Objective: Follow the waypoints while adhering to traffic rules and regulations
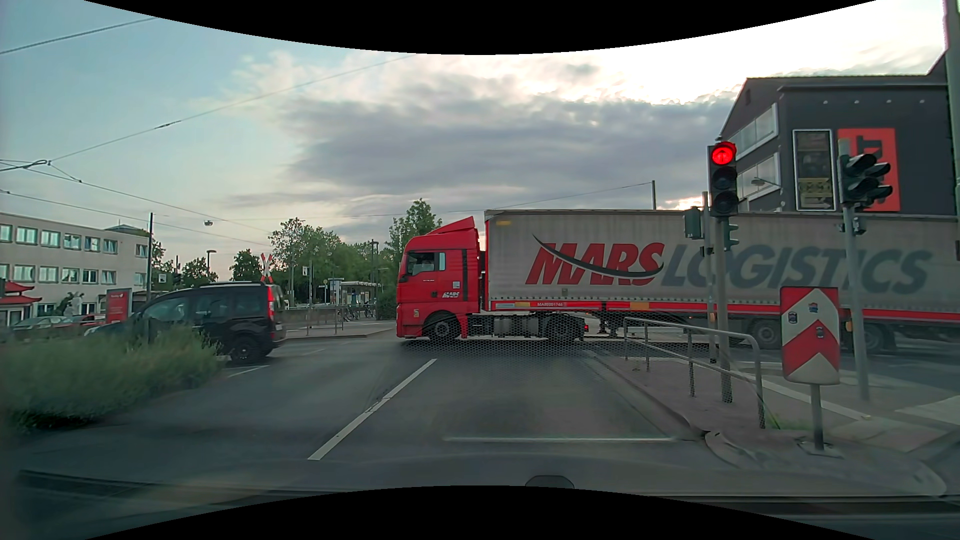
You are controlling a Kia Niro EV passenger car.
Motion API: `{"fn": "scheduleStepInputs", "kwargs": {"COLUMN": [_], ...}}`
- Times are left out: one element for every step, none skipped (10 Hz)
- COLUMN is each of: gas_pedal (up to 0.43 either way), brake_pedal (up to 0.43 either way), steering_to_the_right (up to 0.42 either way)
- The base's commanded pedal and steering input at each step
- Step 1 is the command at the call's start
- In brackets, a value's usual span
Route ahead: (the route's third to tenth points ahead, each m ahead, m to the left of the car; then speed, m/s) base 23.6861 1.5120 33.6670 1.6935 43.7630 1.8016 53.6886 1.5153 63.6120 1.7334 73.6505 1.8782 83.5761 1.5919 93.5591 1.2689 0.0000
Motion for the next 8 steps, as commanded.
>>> {"fn": "scheduleStepInputs", "kwargs": {"gas_pedal": [0.0,0.0,0.0,0.0,0.0,0.0,0.0,0.0], "brake_pedal": [0.268,0.268,0.262,0.262,0.268,0.268,0.268,0.268], "steering_to_the_right": [-0.004,-0.004,-0.004,-0.004,-0.004,-0.004,-0.004,-0.004]}}
